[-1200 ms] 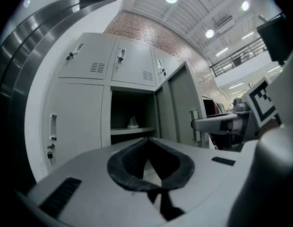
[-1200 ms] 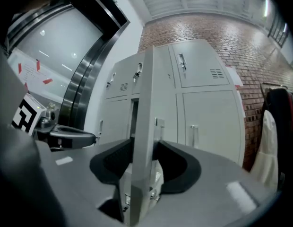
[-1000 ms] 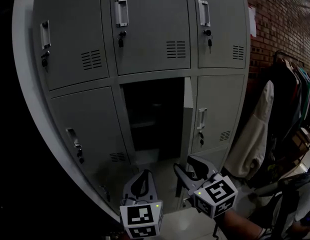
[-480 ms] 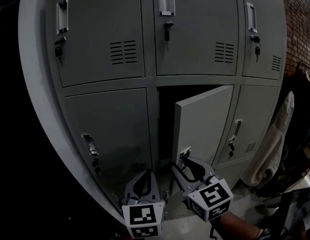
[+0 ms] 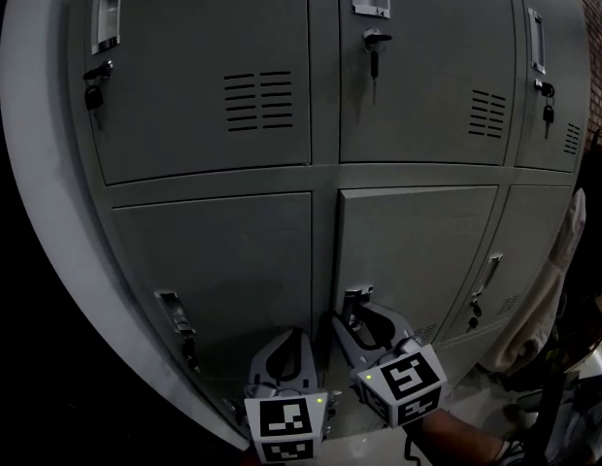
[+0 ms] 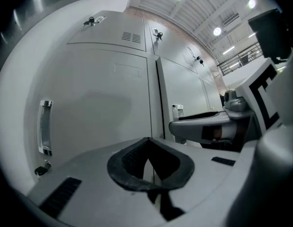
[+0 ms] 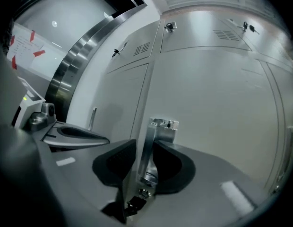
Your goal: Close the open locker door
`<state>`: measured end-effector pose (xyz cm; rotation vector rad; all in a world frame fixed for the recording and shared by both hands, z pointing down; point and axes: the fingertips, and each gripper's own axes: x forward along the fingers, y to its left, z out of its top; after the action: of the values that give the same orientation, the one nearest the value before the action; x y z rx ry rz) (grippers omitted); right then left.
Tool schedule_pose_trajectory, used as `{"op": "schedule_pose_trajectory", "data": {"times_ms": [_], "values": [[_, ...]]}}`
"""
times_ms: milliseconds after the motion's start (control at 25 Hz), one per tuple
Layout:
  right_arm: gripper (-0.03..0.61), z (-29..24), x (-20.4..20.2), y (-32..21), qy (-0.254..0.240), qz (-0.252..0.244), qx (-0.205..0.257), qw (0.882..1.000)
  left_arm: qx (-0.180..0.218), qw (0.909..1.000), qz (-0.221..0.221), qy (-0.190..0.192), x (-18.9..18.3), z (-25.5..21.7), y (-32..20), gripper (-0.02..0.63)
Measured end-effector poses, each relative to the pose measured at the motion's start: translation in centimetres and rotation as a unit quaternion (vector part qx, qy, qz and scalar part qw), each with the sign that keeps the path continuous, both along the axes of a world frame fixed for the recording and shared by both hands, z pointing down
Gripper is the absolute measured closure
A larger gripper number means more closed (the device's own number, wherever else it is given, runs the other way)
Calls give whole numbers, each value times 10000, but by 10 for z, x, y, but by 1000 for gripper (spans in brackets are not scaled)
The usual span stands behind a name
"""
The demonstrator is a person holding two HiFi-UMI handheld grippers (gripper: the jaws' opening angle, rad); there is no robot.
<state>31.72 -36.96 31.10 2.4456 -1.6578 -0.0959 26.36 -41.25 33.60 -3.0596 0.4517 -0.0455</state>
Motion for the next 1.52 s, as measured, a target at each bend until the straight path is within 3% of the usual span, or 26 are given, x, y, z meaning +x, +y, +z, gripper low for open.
{"op": "schedule_pose_trajectory", "data": {"times_ms": [520,600,880,1160,1520], "values": [[486,0,12,-11,-87,-147,169,9997,-34,9999,9,-106,23,6,-7,609],[451,-2,11,-5,-118,-179,226,9995,-25,9999,-2,-108,23,6,-4,609],[446,-9,-4,40,-149,-149,378,9991,32,10000,-55,-42,10,-3,25,609],[448,-6,-47,116,-233,-176,433,9986,53,9999,-42,-74,-28,1,98,609],[463,9,-124,272,-389,-261,342,9983,-29,9996,-194,-209,-110,13,245,609]]}}
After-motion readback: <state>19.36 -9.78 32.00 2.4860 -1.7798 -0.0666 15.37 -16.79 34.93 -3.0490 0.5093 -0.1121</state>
